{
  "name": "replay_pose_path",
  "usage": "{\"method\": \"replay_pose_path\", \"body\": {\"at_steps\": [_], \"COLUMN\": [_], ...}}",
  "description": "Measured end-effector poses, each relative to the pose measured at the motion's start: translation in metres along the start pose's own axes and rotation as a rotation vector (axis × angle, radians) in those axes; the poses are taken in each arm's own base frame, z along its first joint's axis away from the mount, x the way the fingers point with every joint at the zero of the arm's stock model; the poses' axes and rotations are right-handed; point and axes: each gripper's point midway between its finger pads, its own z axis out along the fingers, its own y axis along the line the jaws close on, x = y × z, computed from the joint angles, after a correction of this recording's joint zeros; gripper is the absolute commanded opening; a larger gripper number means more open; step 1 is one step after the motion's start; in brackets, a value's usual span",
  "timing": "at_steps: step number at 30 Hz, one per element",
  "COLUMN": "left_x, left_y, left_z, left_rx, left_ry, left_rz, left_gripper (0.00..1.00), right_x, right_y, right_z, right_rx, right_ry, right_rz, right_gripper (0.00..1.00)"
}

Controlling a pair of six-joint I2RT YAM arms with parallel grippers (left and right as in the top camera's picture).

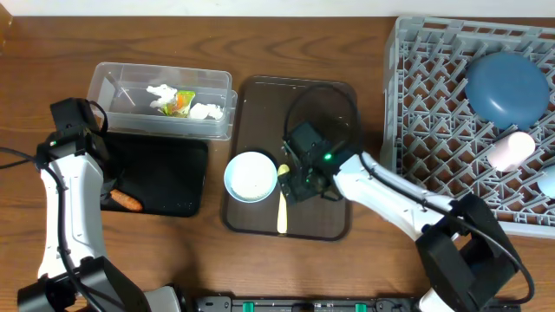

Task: Sort waste into correct bins and load items into the dishwasher rack
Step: 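Reach right gripper to yellow spoon and grasp it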

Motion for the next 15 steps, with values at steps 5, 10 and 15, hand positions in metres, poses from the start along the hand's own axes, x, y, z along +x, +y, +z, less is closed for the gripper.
{"method": "replay_pose_path", "body": {"at_steps": [5,10,15], "left_x": [0.001,0.001,0.002], "left_y": [0.001,0.001,0.001], "left_z": [0.0,0.0,0.0], "left_rx": [-0.002,-0.003,-0.005], "left_ry": [0.003,0.004,0.006], "left_rz": [0.001,0.001,0.001], "left_gripper": [0.67,0.67,0.67], "right_x": [0.009,0.014,0.016], "right_y": [0.011,0.016,0.018], "right_z": [0.008,0.011,0.018], "right_rx": [0.008,0.038,0.067], "right_ry": [-0.007,-0.019,-0.024], "right_rz": [0.029,0.057,0.055], "right_gripper": [0.9,0.89,0.89]}}
